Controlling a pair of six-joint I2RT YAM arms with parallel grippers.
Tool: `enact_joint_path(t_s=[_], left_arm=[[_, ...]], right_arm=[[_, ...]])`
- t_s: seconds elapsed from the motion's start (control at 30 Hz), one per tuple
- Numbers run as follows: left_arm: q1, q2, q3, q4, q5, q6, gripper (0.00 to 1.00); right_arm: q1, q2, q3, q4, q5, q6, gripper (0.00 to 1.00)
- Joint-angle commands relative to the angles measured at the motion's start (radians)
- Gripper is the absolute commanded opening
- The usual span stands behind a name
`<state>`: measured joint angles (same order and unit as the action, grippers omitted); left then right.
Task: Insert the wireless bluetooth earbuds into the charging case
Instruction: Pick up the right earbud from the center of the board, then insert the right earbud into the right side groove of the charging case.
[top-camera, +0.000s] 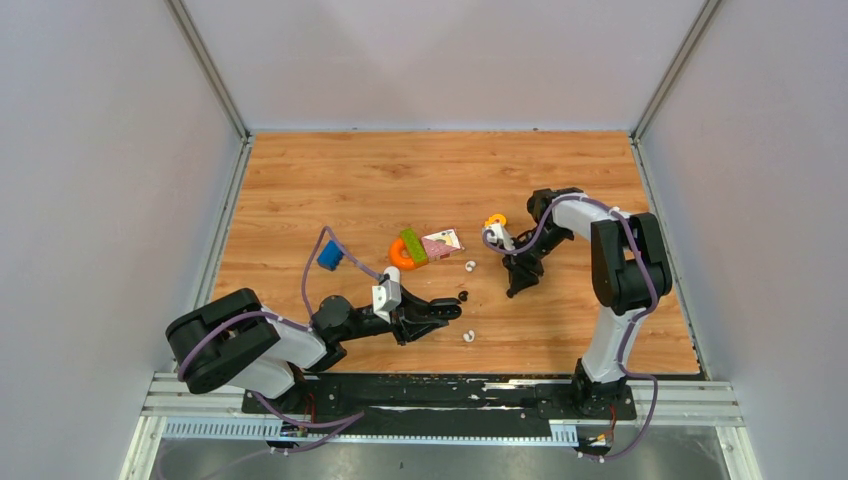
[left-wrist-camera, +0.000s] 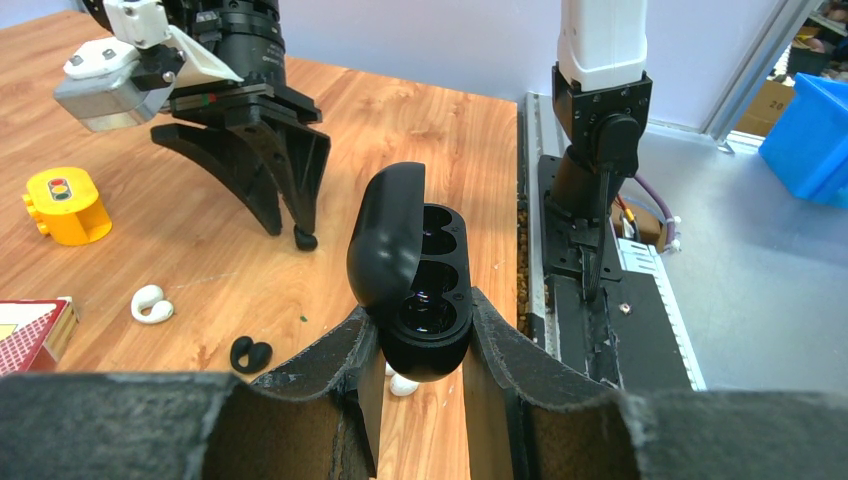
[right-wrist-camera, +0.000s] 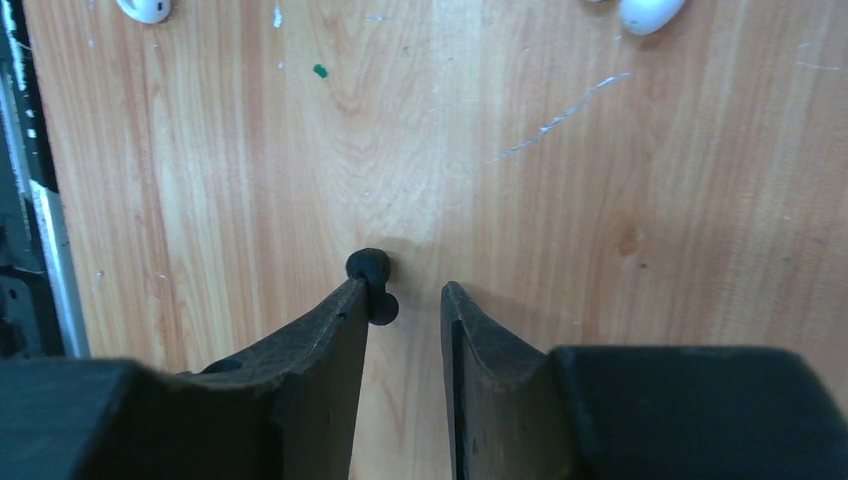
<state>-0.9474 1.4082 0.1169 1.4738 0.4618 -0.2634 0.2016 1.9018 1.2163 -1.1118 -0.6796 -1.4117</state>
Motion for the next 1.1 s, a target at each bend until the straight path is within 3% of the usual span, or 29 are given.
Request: enact_joint_path(t_s=[0.0,0.33,0.77,1.07], left_arm=[[-0.004,-0.007,0.024,0.025,0.001,0.009,0.0],[-0.005,-0.002,0.026,0.028,0.003,0.005,0.0],[-0.005,0.005,0.029,0.03,0.006,0.0,0.0],[-0.005,0.046,0.04,0.051,0.015,-0.01,0.0]], right_arm=[[0.007,-0.01,-0.024,-0.07,-0.02,-0.058,0.31],[0.008,-0.031,-0.007,-0.077,-0.069,-0.034,0.22],[0.009,-0.085,-0.035,0.011,-0.004,0.056,0.02],[0.022,-0.411,-0.049,-0.087,-0.096,0.086,0.0]])
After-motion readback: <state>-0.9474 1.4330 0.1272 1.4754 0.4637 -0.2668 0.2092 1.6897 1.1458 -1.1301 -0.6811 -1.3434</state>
